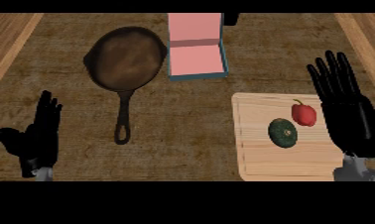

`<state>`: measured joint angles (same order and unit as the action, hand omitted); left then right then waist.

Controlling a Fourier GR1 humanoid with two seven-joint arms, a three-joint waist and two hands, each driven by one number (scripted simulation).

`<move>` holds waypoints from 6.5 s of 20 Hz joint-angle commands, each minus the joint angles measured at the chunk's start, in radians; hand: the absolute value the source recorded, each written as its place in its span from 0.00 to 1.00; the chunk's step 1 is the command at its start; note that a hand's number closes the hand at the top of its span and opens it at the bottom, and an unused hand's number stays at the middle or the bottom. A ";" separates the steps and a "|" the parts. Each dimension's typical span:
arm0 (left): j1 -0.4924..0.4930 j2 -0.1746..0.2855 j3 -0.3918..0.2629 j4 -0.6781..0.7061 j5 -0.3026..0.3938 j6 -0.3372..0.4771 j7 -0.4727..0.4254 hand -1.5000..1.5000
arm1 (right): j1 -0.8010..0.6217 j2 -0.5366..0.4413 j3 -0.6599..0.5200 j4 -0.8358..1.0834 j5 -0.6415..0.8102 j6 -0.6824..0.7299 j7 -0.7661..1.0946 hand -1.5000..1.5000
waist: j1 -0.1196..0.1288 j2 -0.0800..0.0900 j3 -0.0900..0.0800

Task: Pick the squash from the cutting board and place it in the cardboard box

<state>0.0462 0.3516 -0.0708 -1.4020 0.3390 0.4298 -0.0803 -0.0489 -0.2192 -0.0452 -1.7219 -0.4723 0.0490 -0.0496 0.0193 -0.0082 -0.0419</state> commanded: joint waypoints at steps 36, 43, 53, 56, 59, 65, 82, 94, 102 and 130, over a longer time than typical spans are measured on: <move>-0.133 0.249 -0.040 0.062 -0.278 -0.140 0.147 0.50 | 0.148 -0.455 0.157 0.191 0.918 0.114 0.078 0.00 | -0.010 0.007 0.041; -0.169 0.178 0.003 0.131 -0.330 -0.152 0.130 0.50 | 0.026 -0.358 0.193 0.260 1.017 0.183 0.193 0.00 | -0.018 0.008 0.042; -0.109 0.166 0.092 0.025 -0.395 -0.237 0.167 0.50 | -0.035 -0.220 0.187 0.312 1.134 0.221 0.232 0.00 | -0.016 0.008 0.042; -0.183 0.120 0.119 0.154 -0.433 -0.234 0.111 0.50 | -0.059 -0.209 0.147 0.263 1.108 0.278 0.227 0.00 | -0.020 0.008 0.042; -0.205 0.118 0.123 0.101 -0.454 -0.247 0.185 0.50 | -0.041 -0.185 0.159 0.287 1.134 0.260 0.172 0.00 | -0.020 0.008 0.042; -0.142 0.108 0.176 0.066 -0.462 -0.287 0.157 0.50 | -0.007 -0.168 0.138 0.187 1.127 0.300 0.133 0.00 | -0.019 0.008 0.042; -0.212 0.042 0.206 0.148 -0.551 -0.298 0.141 0.50 | -0.102 -0.002 0.189 0.422 1.331 0.226 0.277 1.00 | -0.019 0.009 0.042; -0.139 0.008 0.208 0.049 -0.570 -0.305 0.148 0.50 | -0.093 0.042 0.176 0.401 1.564 -0.076 0.373 1.00 | -0.020 0.008 0.042; -0.162 0.042 0.245 0.059 -0.547 -0.328 0.167 0.50 | -0.062 0.216 0.298 0.173 1.830 -0.095 0.923 1.00 | -0.028 0.004 0.040; -0.176 0.033 0.246 0.005 -0.550 -0.389 0.196 0.50 | -0.927 0.219 0.120 0.613 1.635 -0.301 0.918 1.00 | 0.018 0.016 0.042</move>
<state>-0.1227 0.3603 0.1664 -1.3522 -0.2319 0.0802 0.0779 -0.8653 -0.0009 0.1656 -1.2794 1.2187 -0.1455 0.9055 0.0294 0.0067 -0.0003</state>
